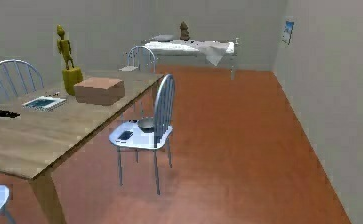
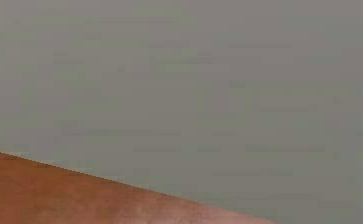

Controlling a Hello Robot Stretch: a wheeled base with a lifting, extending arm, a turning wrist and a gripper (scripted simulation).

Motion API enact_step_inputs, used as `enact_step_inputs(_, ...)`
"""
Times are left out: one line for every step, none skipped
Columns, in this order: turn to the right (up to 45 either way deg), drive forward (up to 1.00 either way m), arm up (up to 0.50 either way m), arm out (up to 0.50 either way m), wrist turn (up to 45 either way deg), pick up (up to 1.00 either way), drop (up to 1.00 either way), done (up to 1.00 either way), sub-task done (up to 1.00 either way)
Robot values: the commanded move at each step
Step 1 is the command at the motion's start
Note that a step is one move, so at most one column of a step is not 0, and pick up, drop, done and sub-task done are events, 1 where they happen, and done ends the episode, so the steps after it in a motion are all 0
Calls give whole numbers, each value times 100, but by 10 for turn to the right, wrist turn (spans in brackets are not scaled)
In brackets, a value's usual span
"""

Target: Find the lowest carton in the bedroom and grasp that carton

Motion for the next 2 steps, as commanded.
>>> enact_step_inputs(30,0,0,0,0,0,0,0,0)
enact_step_inputs(0,85,0,0,0,0,0,0,0)
